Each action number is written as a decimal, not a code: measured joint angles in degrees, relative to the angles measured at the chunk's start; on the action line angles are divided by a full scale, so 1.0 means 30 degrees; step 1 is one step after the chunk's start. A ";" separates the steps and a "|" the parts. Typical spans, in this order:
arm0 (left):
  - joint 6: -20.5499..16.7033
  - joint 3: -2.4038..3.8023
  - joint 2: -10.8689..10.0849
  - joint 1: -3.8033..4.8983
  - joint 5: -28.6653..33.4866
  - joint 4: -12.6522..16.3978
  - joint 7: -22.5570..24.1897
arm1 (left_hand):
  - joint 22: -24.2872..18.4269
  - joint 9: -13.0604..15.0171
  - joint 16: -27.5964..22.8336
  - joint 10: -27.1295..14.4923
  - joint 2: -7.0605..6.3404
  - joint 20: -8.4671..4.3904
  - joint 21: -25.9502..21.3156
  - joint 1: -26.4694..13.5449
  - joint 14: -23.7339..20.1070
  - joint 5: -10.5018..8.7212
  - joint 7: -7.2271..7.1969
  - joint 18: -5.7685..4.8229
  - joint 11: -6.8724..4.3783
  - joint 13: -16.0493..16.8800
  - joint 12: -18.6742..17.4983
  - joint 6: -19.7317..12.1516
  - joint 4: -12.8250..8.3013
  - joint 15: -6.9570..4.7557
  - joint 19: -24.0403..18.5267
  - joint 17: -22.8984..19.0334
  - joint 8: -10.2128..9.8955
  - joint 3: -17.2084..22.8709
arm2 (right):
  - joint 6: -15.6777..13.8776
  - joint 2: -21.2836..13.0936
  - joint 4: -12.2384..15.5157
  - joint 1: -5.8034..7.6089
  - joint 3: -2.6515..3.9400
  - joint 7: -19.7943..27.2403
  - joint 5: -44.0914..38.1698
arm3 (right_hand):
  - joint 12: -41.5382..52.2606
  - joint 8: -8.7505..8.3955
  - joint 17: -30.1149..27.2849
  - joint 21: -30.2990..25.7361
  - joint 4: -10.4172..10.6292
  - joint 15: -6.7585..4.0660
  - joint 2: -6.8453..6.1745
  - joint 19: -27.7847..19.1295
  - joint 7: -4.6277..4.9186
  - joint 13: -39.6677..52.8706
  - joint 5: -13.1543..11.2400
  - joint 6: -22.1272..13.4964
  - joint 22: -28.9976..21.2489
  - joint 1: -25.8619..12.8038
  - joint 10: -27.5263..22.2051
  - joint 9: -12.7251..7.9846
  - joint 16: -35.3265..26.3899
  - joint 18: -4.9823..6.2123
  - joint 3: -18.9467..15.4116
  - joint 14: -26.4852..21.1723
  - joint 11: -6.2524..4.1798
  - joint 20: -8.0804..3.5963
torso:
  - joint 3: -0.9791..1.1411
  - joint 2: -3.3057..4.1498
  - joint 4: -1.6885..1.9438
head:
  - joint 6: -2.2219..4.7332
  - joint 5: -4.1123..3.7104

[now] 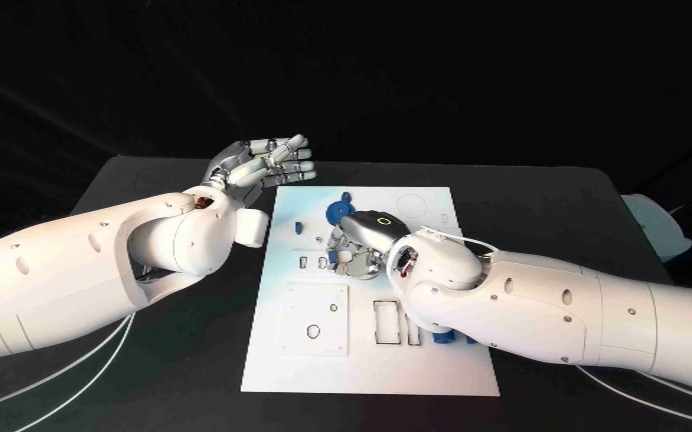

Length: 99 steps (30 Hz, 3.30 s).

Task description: Assemble the parts on the task board

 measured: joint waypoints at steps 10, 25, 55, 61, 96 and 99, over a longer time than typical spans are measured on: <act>-0.0005 0.0000 -0.0014 0.0000 0.0000 -0.0008 -0.0004 | -0.0022 0.0000 -0.0090 0.0000 0.0000 0.0000 -0.0078 0.0000 0.0001 0.0000 0.0000 0.0001 0.0000 0.0000 0.0000 0.0000 0.0000 0.0000 0.0000 0.0000 0.0000 0.0000 | 0.0177 -0.0025 0.0012 0.0000 0.0000 -0.0023 -0.0049 | -0.0024 0.0303 -0.0002 -0.0021 0.0350 0.0000 -0.0466 0.0000 -0.0074 0.0000 -0.0100 0.0075 -0.0002 -0.0739 0.0000 0.0176 0.0000 0.0000 -0.0349 0.0000 0.0000 0.0000 | 0.0000 -0.0009 0.0002 | 0.0070 0.0018; -0.0012 0.0000 -0.0045 0.0000 0.0000 -0.0023 0.0000 | -0.0021 0.0000 -0.0090 0.0000 0.0000 0.0000 -0.0075 0.0000 0.0001 0.0000 0.0000 0.0000 0.0000 0.0000 0.0000 0.0000 0.0000 0.0000 0.0000 -0.0001 -0.0016 0.0000 | 0.0213 -0.0024 0.0020 -0.0009 -0.0008 -0.0057 -0.0118 | -0.0627 -0.0035 -0.0005 -0.0320 0.0601 0.0001 -0.0970 0.0000 0.0217 -0.0001 0.0025 -0.0433 -0.0005 -0.1243 -0.0493 -0.0081 0.0000 -0.0002 -0.0774 0.0000 0.0142 0.0000 | -0.0009 -0.0009 0.0000 | 0.0141 0.0013; 0.0756 -0.0014 -0.0121 0.0001 -0.2912 -0.0879 -0.2105 | 0.1086 0.0292 0.3151 0.4578 -0.0183 -0.2001 0.2676 0.0471 0.6069 0.0000 -0.1147 -0.0002 -0.1617 0.0680 0.1378 0.2529 -0.0561 -0.1994 0.4821 0.2233 0.0627 -0.0127 | -0.3503 -0.4556 0.3585 0.1172 0.0369 0.2102 0.2215 | -0.1846 -0.0817 -0.0010 -0.1945 0.3852 0.0829 -0.0866 -0.0732 0.0884 -0.0002 -0.0164 -0.2425 -0.0011 0.0300 -0.2184 -0.0807 -0.0229 0.0000 -0.5540 -0.0065 0.0950 0.0773 | 0.0011 -0.0170 -0.0059 | 0.0269 0.0011; 0.2374 -0.0014 0.0148 0.0006 -0.6961 -0.1431 -0.5383 | 0.2560 0.0713 1.1133 0.7089 -0.0448 -0.3648 0.5571 -0.1148 0.8092 0.0000 -0.2203 -0.0002 -0.2901 0.2214 0.3248 0.3819 0.0738 -0.3139 0.7604 0.8907 0.0967 -0.0880 | -0.3916 -0.6693 0.3601 0.2317 0.0436 0.4397 0.7078 | -0.1943 -0.0222 -0.0011 -0.2093 0.3727 0.0678 -0.0654 -0.0866 0.0621 -0.0002 0.0482 -0.1738 -0.0012 0.0474 -0.2284 -0.0611 -0.0294 -0.0003 -0.5415 -0.0067 0.0705 0.0651 | 0.0022 -0.0357 -0.0062 | 0.0200 0.0088; 0.9787 -0.0006 0.3951 0.0238 -2.2860 -0.3015 -1.8993 | 1.2874 0.6532 2.3100 0.6487 0.0892 -0.4913 1.6971 -0.5173 0.8060 0.0000 -0.3344 -0.0304 -0.3829 1.7651 1.8459 0.3817 0.1030 -0.4042 0.7779 2.1094 0.4179 -0.4838 | -0.3698 -0.9095 0.3261 0.2961 0.0406 0.5483 1.2510 | -0.1943 0.0150 -0.0014 -0.2251 0.3594 0.0474 -0.0310 -0.0856 0.0481 0.0001 0.0906 -0.1415 -0.0002 0.0129 -0.2184 -0.0309 -0.0371 -0.0002 -0.5663 0.0003 0.0470 0.0507 | 0.0143 -0.0654 -0.0097 | -0.0341 0.0505; 0.9880 -0.0009 0.3977 0.0282 -2.2860 -0.3002 -1.9129 | 1.3149 0.7020 2.3100 0.6513 0.1149 -0.4913 1.7178 -0.5430 0.8061 0.0000 -0.3345 -0.0305 -0.3856 1.8005 1.8818 0.3677 0.1042 -0.4042 0.7779 2.1093 0.4424 -0.5111 | -0.3694 -0.9095 0.3210 0.2964 0.0402 0.5423 1.2465 | -0.1943 0.0151 -0.0014 -0.2252 0.3595 0.0475 -0.0310 -0.0857 0.0481 0.0000 0.0906 -0.1415 -0.0003 0.0129 -0.2184 -0.0309 -0.0371 -0.0004 -0.5663 0.0004 0.0470 0.0507 | 0.0143 -0.0650 -0.0086 | -0.0383 0.0513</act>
